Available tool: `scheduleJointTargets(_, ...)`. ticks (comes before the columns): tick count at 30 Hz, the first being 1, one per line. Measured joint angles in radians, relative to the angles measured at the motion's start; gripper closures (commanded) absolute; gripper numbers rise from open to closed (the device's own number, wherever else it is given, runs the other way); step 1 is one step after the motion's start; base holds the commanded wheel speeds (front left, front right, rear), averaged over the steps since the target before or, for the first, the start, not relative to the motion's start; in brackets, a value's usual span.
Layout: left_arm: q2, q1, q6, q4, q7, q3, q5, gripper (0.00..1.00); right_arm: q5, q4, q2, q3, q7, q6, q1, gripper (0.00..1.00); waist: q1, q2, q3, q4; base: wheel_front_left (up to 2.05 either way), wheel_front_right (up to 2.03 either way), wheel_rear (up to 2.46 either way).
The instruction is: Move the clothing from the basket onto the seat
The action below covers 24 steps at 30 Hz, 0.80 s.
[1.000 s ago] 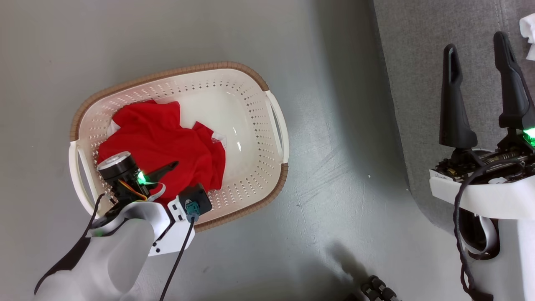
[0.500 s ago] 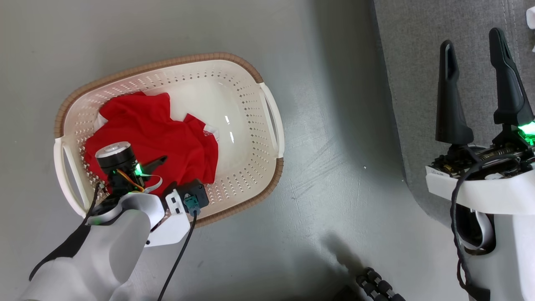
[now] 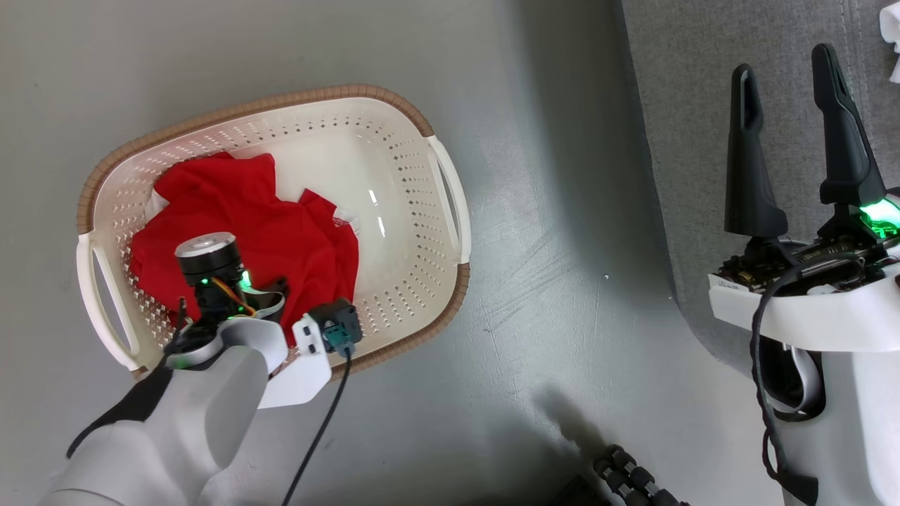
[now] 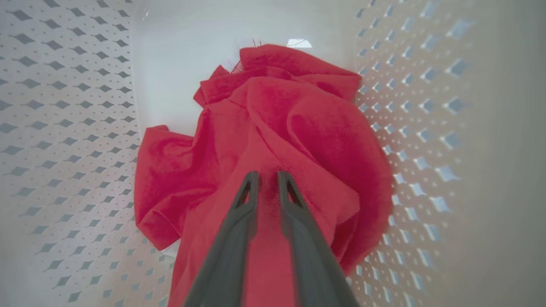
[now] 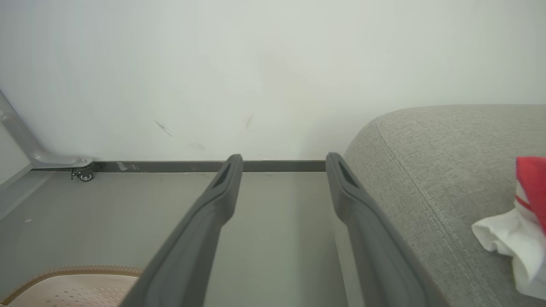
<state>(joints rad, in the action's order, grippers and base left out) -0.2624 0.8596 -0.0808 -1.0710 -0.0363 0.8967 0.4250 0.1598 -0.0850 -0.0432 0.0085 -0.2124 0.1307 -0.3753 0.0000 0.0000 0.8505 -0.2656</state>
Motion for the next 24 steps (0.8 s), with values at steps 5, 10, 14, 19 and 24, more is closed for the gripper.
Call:
scheduleJointTargets(5, 0.024, 0.008, 0.001, -0.023, -0.026, 0.000, 0.000, 1.00, 0.000, 0.015, 0.000, -0.004, -0.009, 0.000, -0.006, 0.00, 0.0001, 0.0000, 0.000, -0.003, 0.00, 0.00, 0.00)
scheduleJointTargets(10, 0.039, 0.008, 0.005, -0.035, -0.044, -0.012, -0.010, 1.00, 0.009, 0.023, 0.000, -0.005, -0.011, 0.000, -0.018, 0.00, 0.0000, 0.0000, -0.001, -0.003, 0.00, 0.00, 0.00)
scheduleJointTargets(14, 0.047, 0.009, 0.016, -0.036, -0.042, -0.023, -0.020, 1.00, 0.009, 0.029, 0.000, -0.007, -0.018, 0.000, -0.018, 0.00, 0.0000, 0.0000, -0.002, -0.002, 0.00, 0.00, 0.00)
scheduleJointTargets(19, 0.052, 0.014, 0.037, -0.031, -0.015, -0.036, -0.036, 1.00, 0.009, 0.034, 0.000, -0.010, -0.021, 0.000, -0.019, 0.00, 0.0000, 0.0000, -0.005, 0.003, 0.00, 0.00, 0.00)
scheduleJointTargets(24, 0.060, 0.024, 0.055, -0.021, 0.010, -0.050, -0.050, 1.00, 0.009, 0.045, 0.000, -0.010, -0.026, 0.000, -0.020, 0.00, 0.0000, 0.0000, -0.008, 0.009, 0.00, 0.00, 0.00)
